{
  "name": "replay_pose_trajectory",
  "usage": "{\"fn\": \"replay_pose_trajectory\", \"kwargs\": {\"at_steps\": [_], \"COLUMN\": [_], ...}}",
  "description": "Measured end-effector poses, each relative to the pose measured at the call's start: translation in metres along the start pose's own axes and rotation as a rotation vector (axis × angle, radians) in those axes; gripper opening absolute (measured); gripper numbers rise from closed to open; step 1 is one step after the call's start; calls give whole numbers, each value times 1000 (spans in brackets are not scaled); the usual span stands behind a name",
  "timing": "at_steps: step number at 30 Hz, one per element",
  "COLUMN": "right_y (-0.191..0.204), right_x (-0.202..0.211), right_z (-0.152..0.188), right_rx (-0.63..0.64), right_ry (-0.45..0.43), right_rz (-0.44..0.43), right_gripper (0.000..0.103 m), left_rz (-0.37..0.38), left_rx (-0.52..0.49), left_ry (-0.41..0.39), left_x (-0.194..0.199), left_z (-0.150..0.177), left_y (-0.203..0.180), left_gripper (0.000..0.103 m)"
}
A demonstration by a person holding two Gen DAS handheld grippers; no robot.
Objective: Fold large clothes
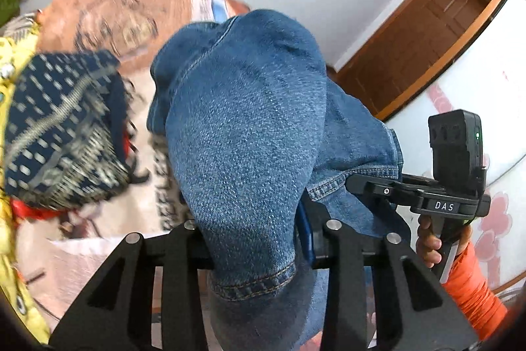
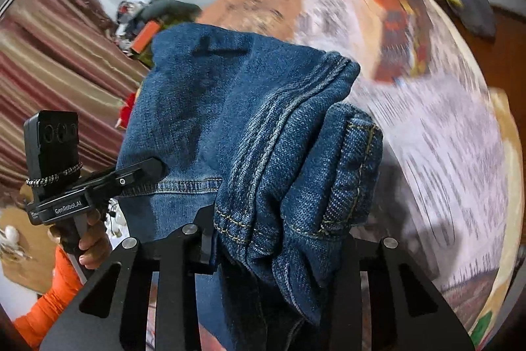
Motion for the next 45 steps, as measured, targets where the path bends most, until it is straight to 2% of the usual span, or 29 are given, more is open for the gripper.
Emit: {"fn": "replay_pose_trajectory", "kwargs": {"at_steps": [3, 7, 14, 18, 23, 26, 28, 32, 34, 36, 40, 45], "right_y": [32, 69, 108, 119, 107, 89, 76, 55, 54, 61, 79, 90], "right_x": [-3, -13, -60, -111, -182, -224, -250, -259, -249, -236, -209, -204], "right_z": [-21, -43, -79, -98, -117, -122, -124, -123, -119, -113, -93, -85], "right_rx": [40, 90, 80, 69, 2, -44, -76, -127, -98, -46, 74, 132], "right_ry": [-46, -94, -97, -57, 22, 52, 89, 144, 158, 152, 104, 48], "right_rz": [-16, -37, -116, -143, -167, -139, -99, -123, -114, -82, 33, 120], "right_gripper": [32, 32, 32, 32, 32, 32, 33, 36, 36, 37, 38, 38], "left_rz": [1, -43, -117, -172, -242, -292, -304, -247, -241, -287, -429, -536], "left_rx": [11, -1, 38, 117, 214, 252, 259, 304, 310, 246, 69, -49], "left_ry": [-62, -138, -191, -186, -148, -109, -116, -99, -92, -94, -112, -79], "left_x": [35, 78, 115, 108, 81, 57, 44, 35, 37, 40, 55, 60], "left_z": [-13, -35, -64, -77, -90, -91, -90, -84, -80, -77, -67, -48], "left_y": [15, 36, 93, 145, 216, 253, 272, 283, 280, 271, 235, 214], "left_gripper": [36, 36, 36, 36, 36, 41, 46, 56, 58, 58, 58, 59]}}
Point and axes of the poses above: each gripper's, at about its wrist camera, not at the fingertips, and x roughly against the way its jaws point, y to its left, z to its underside, the point moved 3 cm from there along -x, roughly the way its jaws point, and after that the axes turned 6 degrees about z, right-handed, at the moved point
